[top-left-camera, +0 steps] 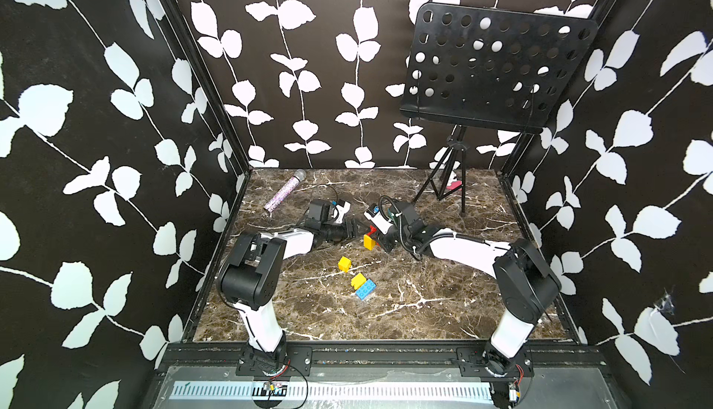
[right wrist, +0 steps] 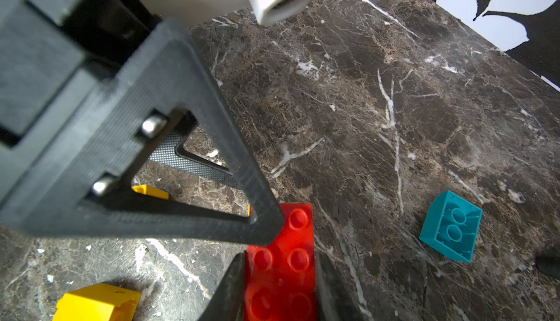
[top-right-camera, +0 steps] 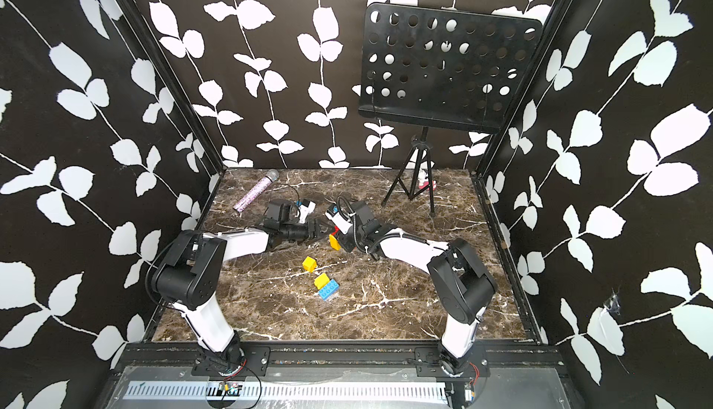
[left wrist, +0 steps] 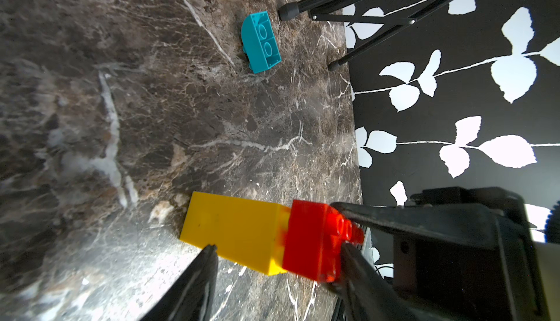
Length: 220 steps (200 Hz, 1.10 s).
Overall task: Assemble the letter r with lego
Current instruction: Assemble the lego brick with the lego brick.
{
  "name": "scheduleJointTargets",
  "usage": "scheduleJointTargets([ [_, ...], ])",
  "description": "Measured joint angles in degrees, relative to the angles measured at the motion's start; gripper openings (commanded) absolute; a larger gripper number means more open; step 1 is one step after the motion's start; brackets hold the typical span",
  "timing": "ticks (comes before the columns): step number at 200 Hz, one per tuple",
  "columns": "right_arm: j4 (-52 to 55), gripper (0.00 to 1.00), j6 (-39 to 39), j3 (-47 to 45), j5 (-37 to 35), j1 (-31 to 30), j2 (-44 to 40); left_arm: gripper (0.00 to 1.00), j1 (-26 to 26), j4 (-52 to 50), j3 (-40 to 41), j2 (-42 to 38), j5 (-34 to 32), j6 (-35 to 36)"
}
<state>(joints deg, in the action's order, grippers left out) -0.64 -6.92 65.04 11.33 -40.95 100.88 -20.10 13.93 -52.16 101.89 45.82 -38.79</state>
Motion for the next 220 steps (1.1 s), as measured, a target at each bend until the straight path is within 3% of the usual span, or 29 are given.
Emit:
scheduleJointTargets([
  [220, 0.76, 0.12, -0.35, 0.63, -0.24, -0.31, 0.39, 0.63, 0.37, -0.37, -0.17, -0.44, -0.42, 0.22],
])
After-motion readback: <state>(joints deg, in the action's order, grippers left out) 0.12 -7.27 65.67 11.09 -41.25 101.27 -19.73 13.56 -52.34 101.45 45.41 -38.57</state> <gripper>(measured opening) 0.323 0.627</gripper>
